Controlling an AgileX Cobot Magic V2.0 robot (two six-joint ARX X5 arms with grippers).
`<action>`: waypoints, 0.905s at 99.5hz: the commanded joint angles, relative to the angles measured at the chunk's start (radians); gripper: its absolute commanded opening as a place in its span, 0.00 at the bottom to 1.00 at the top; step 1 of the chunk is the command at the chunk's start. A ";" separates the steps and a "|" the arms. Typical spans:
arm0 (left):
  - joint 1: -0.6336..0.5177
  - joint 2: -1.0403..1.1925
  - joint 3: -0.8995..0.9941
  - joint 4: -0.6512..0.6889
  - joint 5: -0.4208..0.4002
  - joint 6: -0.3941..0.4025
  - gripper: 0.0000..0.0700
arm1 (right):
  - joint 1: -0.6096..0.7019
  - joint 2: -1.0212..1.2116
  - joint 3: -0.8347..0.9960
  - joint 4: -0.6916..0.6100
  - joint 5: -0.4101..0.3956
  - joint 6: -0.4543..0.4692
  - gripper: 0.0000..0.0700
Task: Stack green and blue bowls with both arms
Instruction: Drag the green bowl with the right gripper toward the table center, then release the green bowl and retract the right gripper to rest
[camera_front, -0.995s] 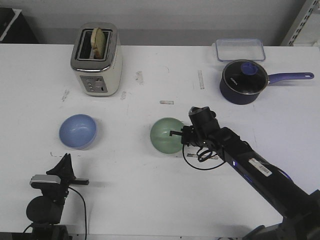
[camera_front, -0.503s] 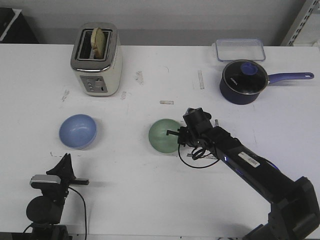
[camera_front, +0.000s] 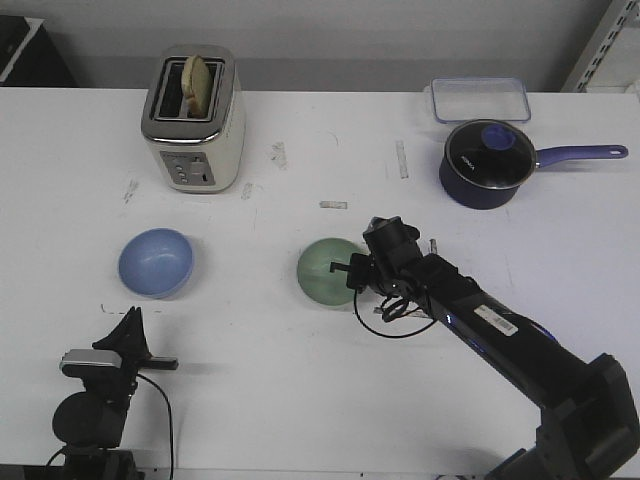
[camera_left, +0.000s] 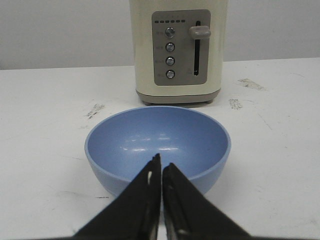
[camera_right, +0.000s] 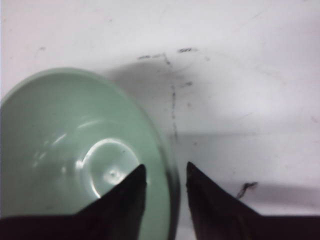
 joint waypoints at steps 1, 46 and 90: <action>-0.001 -0.002 -0.022 0.016 0.000 0.004 0.00 | 0.008 0.000 0.009 0.008 0.016 -0.003 0.54; -0.001 -0.002 -0.022 0.015 0.000 0.004 0.00 | -0.018 -0.193 0.003 0.013 0.113 -0.348 0.61; -0.001 -0.002 -0.022 0.016 0.000 0.004 0.00 | -0.188 -0.470 -0.213 0.246 0.142 -0.702 0.10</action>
